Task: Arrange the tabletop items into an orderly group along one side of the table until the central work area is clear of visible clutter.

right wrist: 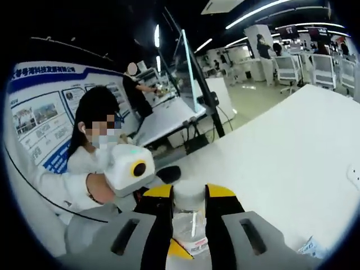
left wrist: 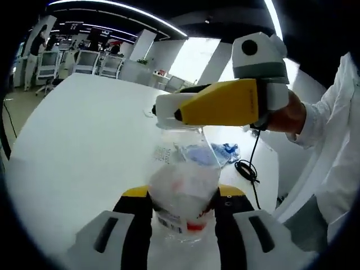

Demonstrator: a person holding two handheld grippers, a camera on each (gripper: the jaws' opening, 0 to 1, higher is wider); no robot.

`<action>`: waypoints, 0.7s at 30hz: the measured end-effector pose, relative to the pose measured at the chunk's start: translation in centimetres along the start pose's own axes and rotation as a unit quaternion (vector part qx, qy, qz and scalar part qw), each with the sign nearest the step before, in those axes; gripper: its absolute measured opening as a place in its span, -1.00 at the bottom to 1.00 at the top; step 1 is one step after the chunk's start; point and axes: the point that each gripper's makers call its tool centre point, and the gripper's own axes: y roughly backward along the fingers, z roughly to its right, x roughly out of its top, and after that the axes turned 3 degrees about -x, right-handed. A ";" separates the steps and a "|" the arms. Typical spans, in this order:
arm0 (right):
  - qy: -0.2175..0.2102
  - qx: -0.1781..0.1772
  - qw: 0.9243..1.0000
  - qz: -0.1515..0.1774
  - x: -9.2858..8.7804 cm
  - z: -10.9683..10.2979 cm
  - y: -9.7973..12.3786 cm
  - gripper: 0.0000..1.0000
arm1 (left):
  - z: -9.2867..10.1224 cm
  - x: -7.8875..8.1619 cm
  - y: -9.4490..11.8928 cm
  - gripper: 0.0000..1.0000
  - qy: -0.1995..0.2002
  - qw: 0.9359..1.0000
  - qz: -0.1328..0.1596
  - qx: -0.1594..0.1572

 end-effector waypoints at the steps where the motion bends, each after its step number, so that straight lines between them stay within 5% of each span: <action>1: 0.003 -0.004 1.000 0.004 0.2 0.2 0.1 -0.63 | -0.1 0.3 -0.1 -0.15 -0.005 1.000 0.000 -0.001; 11: 0.025 -0.056 0.997 0.048 2.6 2.4 2.1 -0.63 | -0.8 3.3 -1.9 -0.16 -0.058 0.998 -0.001 -0.014; 21: 0.030 -0.092 0.994 0.057 3.3 4.9 3.0 -0.63 | -2.2 5.0 -4.2 -0.15 -0.107 0.993 -0.012 -0.043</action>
